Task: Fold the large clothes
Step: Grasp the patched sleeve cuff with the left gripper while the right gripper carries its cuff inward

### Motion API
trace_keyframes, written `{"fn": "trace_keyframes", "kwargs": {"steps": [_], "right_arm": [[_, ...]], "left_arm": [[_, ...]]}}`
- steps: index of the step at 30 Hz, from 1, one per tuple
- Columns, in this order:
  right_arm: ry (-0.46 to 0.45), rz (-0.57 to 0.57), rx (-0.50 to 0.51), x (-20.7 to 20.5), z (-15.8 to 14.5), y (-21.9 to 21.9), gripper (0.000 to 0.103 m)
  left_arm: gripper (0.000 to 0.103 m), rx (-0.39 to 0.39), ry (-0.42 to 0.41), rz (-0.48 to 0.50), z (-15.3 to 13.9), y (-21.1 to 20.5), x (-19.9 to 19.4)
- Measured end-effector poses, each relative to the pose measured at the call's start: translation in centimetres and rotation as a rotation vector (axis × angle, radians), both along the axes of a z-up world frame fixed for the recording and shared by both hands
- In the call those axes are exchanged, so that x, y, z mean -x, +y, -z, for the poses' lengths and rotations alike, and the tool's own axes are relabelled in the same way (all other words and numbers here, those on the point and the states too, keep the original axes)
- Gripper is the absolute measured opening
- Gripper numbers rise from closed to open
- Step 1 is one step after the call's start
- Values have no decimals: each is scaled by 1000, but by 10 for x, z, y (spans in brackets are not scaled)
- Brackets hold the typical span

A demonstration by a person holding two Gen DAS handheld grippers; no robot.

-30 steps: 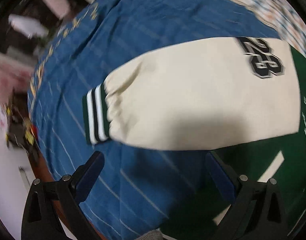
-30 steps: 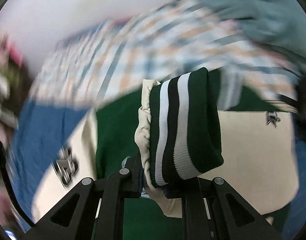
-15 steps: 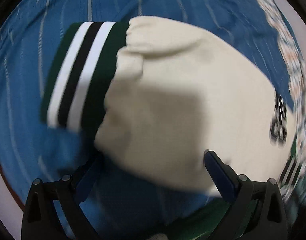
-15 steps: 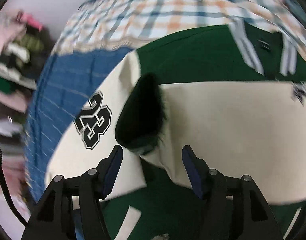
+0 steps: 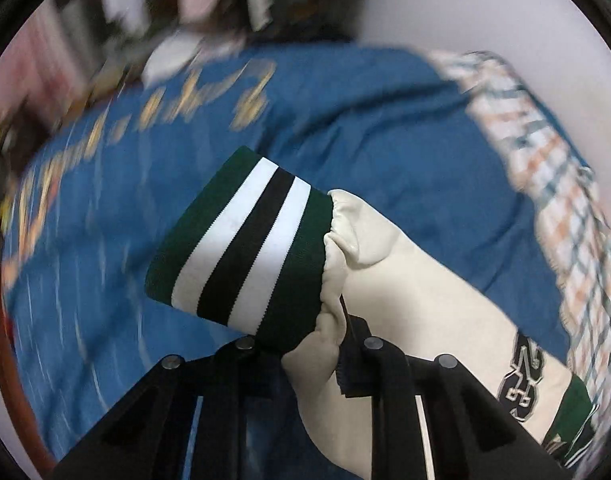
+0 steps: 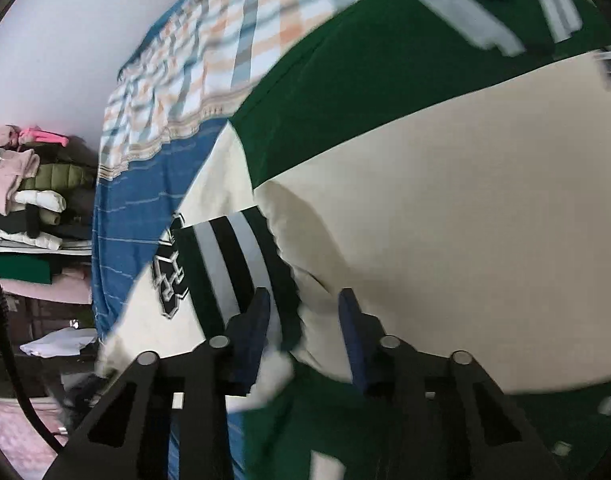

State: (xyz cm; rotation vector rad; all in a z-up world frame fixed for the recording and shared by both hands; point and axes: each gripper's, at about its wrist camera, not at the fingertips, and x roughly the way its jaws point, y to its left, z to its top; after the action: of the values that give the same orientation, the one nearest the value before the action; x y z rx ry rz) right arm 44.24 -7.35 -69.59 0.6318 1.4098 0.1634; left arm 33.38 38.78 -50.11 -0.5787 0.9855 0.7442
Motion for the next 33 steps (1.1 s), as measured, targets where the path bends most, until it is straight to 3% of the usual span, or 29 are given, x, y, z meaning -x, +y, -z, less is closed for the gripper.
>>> {"fn": "trace_keyframes", "kwargs": {"steps": [2, 4, 10, 12, 14, 15, 19, 20, 22, 23, 27, 33], "right_arm": [[67, -23, 28, -11, 25, 20, 31], [71, -40, 61, -18, 24, 28, 31], [-1, -64, 233, -6, -35, 26, 31], [27, -47, 228, -10, -24, 31, 31], [119, -55, 174, -17, 10, 42, 31], [124, -64, 186, -21, 20, 47, 32], [104, -128, 233, -30, -1, 54, 34], [87, -128, 277, -25, -15, 46, 37], [61, -96, 385, -11, -38, 27, 63], [50, -81, 441, -3, -48, 15, 81], [25, -27, 660, 26, -73, -32, 84], [65, 81, 666, 65, -68, -131, 84]], "left_arm": [[15, -75, -23, 76, -22, 4, -25], [15, -112, -31, 122, -40, 3, -33], [15, -229, -37, 241, -63, -27, -39], [15, -251, -41, 264, -70, -34, -36], [15, -263, -44, 283, -74, -42, -33], [15, -268, -43, 291, -77, -45, -33], [15, -308, -50, 341, -91, -65, -37], [15, -327, -51, 363, -97, -74, -40], [14, -353, -50, 395, -107, -90, -43], [14, -368, -51, 423, -113, -103, -45], [14, -420, -60, 540, -129, -165, -48], [12, -406, -74, 735, -139, -287, -45]]}}
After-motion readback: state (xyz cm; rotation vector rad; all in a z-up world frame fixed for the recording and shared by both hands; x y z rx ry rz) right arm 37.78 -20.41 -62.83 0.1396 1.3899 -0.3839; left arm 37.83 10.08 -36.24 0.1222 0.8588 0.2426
